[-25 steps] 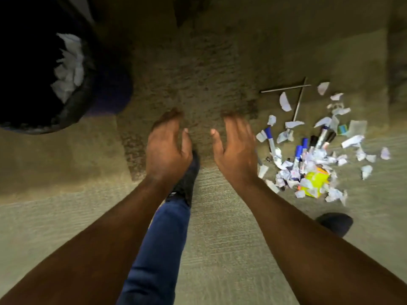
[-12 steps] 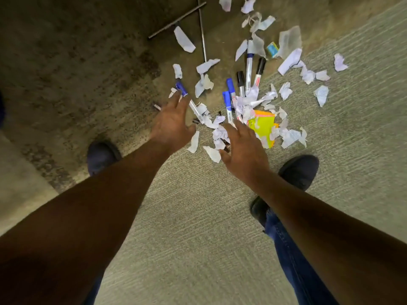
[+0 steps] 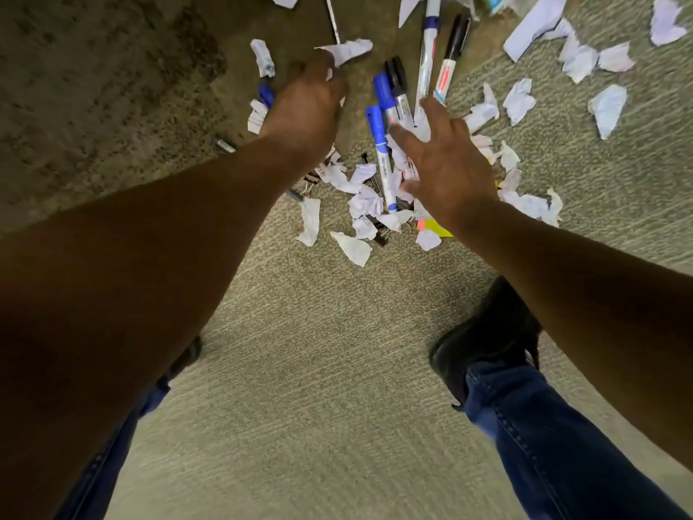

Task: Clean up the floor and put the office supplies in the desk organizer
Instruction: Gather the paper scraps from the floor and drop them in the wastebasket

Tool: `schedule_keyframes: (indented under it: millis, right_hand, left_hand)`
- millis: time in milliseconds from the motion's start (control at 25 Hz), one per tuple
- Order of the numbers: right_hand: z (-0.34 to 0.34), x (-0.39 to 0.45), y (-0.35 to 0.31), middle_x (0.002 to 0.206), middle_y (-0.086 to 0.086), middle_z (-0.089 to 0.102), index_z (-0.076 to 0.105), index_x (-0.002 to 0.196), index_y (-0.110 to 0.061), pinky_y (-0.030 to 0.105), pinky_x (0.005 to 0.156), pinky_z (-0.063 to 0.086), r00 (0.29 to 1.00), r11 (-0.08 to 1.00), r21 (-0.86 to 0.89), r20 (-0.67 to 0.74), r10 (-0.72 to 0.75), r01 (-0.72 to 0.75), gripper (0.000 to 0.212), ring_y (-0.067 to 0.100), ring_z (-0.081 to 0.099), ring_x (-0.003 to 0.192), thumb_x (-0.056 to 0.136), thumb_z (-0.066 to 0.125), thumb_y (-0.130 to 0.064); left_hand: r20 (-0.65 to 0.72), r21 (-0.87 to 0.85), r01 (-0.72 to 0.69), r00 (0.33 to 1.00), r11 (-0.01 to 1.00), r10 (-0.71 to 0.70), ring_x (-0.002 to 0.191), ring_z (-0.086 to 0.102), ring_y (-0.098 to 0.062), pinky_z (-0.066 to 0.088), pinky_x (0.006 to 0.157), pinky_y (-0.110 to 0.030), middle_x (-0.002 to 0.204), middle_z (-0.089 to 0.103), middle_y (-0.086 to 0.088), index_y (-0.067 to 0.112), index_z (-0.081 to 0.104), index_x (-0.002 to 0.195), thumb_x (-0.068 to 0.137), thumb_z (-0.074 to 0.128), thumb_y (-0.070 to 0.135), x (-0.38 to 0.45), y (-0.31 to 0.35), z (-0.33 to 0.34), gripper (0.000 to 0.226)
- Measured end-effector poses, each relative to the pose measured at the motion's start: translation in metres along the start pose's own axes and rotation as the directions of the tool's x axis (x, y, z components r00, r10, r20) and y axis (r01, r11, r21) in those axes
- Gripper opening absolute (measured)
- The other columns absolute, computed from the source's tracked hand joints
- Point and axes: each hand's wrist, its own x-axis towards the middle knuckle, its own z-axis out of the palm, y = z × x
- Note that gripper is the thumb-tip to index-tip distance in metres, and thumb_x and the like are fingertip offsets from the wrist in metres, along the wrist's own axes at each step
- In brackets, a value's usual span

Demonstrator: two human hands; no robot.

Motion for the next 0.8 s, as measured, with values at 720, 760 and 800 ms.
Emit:
schedule_keyframes:
  millis: [720,760,800]
  right_hand:
    - [0.059,-0.070,-0.060,0.125,0.012,0.050,0.038,0.138,-0.020,0.039,0.068,0.054,0.994,0.994,0.095,0.082,-0.065,0.058,0.069,0.028,0.053,0.101,0.078,0.071,-0.032]
    - [0.060,-0.070,-0.063,0.117,0.011,0.054,0.043,0.135,-0.019,0.037,0.062,0.054,0.998,0.994,0.095,0.019,-0.060,0.058,0.053,0.027,0.056,0.096,0.086,0.062,-0.025]
    - [0.060,-0.068,-0.065,0.110,0.011,0.056,0.048,0.130,-0.018,0.036,0.057,0.051,0.998,0.991,0.115,-0.018,-0.065,0.066,0.040,0.027,0.058,0.092,0.091,0.050,-0.018]
  left_hand:
    - [0.194,-0.163,-0.075,0.975,0.984,0.107,0.107,0.052,-0.036,0.050,0.083,-0.047,0.123,0.048,-0.017,0.011,0.057,0.121,0.086,0.060,0.005,-0.079,0.035,0.048,0.036]
    - [0.194,-0.233,-0.065,0.974,0.970,0.112,0.102,0.056,-0.035,0.050,0.081,-0.044,0.117,0.052,-0.017,0.009,0.060,0.117,0.084,0.061,0.003,-0.081,0.030,0.049,0.033]
    - [0.191,-0.300,-0.036,0.977,0.953,0.097,0.097,0.058,-0.035,0.049,0.079,-0.040,0.112,0.056,-0.017,0.007,0.063,0.112,0.083,0.063,0.002,-0.085,0.027,0.049,0.030]
